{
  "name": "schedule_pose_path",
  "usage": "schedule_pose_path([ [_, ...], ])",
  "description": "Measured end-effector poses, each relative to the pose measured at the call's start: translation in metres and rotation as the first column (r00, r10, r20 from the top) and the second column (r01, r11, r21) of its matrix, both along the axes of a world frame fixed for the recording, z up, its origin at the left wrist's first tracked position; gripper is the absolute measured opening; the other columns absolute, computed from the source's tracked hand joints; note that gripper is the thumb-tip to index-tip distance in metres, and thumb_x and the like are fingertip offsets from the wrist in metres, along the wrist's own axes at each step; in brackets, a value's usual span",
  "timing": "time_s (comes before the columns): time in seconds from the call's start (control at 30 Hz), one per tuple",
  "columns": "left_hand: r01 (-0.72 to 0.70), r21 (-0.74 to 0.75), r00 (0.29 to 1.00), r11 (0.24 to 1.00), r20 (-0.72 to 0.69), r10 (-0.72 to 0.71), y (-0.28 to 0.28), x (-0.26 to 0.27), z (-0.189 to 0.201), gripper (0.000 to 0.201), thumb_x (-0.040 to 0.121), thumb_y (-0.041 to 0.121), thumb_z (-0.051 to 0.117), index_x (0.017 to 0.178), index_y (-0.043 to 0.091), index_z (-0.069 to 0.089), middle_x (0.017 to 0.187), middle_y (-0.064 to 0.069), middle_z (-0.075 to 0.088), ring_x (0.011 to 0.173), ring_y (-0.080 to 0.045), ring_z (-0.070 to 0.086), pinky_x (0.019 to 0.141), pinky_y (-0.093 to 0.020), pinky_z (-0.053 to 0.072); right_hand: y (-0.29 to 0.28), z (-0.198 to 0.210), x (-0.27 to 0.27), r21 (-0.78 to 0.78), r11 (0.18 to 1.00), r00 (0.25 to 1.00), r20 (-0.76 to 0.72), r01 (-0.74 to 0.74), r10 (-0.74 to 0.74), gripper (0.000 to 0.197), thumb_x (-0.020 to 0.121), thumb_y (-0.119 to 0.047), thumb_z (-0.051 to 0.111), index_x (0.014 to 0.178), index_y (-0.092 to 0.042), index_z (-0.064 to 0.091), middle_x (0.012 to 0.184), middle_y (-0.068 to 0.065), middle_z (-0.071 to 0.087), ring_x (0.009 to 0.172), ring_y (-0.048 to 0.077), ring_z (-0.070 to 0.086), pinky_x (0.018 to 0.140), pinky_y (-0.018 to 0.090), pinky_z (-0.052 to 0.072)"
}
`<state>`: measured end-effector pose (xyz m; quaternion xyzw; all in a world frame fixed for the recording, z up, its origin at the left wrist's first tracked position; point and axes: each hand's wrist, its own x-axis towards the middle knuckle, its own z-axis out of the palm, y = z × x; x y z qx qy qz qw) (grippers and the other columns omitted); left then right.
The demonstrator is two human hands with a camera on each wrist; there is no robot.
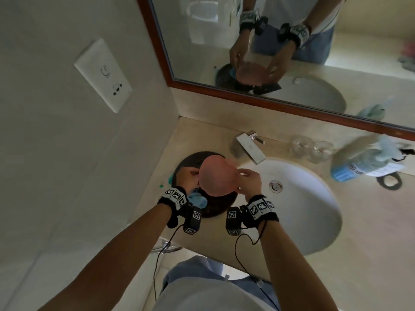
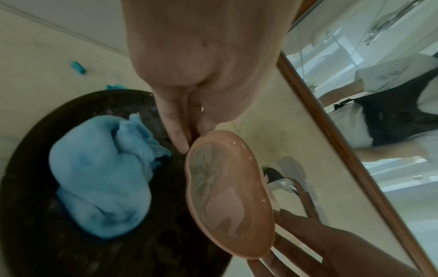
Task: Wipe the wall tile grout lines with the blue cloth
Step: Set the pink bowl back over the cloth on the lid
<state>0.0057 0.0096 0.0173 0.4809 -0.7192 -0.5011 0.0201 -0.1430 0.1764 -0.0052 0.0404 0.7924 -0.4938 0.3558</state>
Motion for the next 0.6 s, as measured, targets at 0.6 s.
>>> schedule_pose_path([
  [0.6, -0.001, -0.048, 0.985, 0.999, 0.171, 0.009, -0.047, -0.004, -0.027, 0.017, 0.089, 0.002, 0.069, 0.099, 0.003, 0.083, 0.094, -0.018, 0.079, 0.089, -0.036, 0.074, 0.085, -0.045, 0.062, -0.065, -0.022, 0.006, 0.150, 0.954, 0.949, -0.144, -0.259, 0.280, 0.031, 0.100, -0.030, 0.053, 0.111, -0.014, 0.078, 0.113, 0.013, 0.075, 0.106, 0.035, 0.067, 0.084, 0.030, 0.046],
])
